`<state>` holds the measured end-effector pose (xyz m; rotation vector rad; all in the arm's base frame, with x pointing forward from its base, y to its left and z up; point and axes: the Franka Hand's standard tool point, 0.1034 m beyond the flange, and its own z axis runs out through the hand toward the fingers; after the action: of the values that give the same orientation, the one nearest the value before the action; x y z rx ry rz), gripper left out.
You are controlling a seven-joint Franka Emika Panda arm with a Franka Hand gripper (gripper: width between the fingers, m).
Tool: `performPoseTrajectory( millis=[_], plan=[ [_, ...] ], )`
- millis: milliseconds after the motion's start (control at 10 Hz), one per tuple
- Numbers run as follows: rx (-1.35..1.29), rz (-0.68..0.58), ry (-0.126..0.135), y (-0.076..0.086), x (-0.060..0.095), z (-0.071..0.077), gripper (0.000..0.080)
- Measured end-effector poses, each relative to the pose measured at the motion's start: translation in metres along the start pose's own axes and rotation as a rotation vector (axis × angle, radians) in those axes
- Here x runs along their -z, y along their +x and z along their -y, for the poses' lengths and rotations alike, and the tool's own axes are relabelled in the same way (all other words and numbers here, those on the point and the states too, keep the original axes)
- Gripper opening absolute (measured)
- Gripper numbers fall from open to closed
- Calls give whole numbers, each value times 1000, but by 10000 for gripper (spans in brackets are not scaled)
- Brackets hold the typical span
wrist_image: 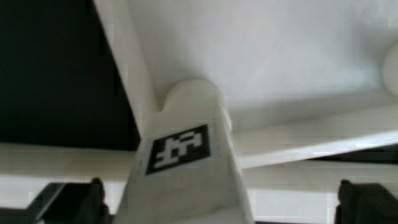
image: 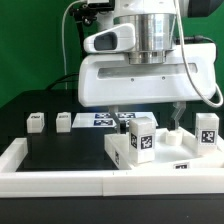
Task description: Assemble square table
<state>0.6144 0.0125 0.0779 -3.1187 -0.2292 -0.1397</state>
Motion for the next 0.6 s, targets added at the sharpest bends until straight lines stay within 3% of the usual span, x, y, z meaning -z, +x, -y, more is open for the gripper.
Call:
performPoseTrajectory(
  millis=[400, 600],
  plan=[
    [177, 3, -10, 0, 0, -7, 637],
    [175, 3, -10, -1, 0, -7, 286]
  ],
)
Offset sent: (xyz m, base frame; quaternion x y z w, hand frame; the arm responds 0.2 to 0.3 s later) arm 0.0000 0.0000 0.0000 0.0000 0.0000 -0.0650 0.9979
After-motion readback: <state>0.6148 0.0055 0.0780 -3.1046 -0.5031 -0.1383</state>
